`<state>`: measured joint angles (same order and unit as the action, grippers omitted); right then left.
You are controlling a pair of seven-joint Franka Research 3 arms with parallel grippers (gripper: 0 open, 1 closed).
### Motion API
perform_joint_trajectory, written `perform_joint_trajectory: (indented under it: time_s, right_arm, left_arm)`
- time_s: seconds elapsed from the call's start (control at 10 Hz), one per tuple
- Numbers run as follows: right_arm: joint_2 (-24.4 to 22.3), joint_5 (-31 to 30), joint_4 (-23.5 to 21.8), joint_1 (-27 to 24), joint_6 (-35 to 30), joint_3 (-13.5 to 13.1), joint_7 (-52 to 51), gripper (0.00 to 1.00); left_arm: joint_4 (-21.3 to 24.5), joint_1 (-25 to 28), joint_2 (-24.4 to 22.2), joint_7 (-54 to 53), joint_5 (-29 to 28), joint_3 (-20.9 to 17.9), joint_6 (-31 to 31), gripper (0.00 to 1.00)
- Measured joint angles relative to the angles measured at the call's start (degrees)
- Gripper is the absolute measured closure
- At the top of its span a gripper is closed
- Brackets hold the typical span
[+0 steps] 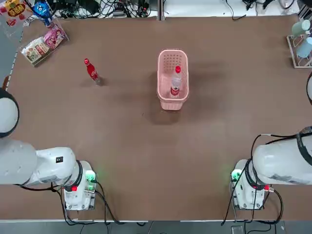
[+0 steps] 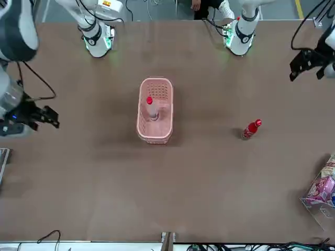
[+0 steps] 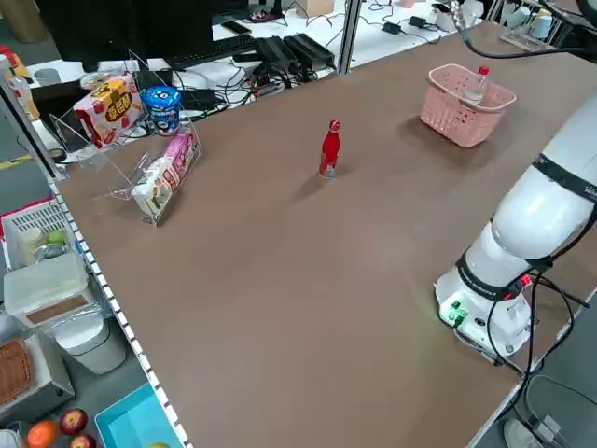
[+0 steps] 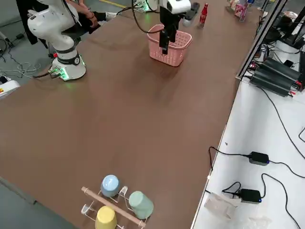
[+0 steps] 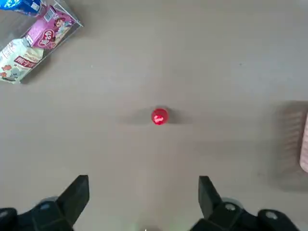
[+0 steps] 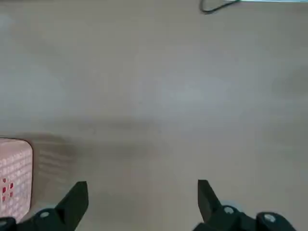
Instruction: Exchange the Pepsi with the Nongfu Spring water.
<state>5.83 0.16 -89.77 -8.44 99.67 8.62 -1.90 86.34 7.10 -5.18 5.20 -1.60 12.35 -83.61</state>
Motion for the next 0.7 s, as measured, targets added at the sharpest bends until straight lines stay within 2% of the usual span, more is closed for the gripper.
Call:
perform_joint_trajectory:
  time_s: [0.2, 0.4, 0.7]
  right_arm:
    - [-1.2, 0.1, 3.2, 0.6, -6.1, -2.0, 0.0, 0.00]
    - [-1.4, 0.5, 3.4, 0.6, -7.3, -2.6, 0.0, 0.00]
    - [-1.4, 1.4, 3.4, 0.6, -7.3, -3.1, 0.1, 0.00]
  left_arm:
    - [0.0, -2.6, -1.8, -0.9, 0.5, -1.5, 1.6, 0.00]
    - [0.0, -6.6, -1.8, -1.3, 2.0, -5.3, 2.0, 0.00]
    - [-0.8, -6.6, 1.5, -1.8, 2.8, -6.1, 1.8, 0.00]
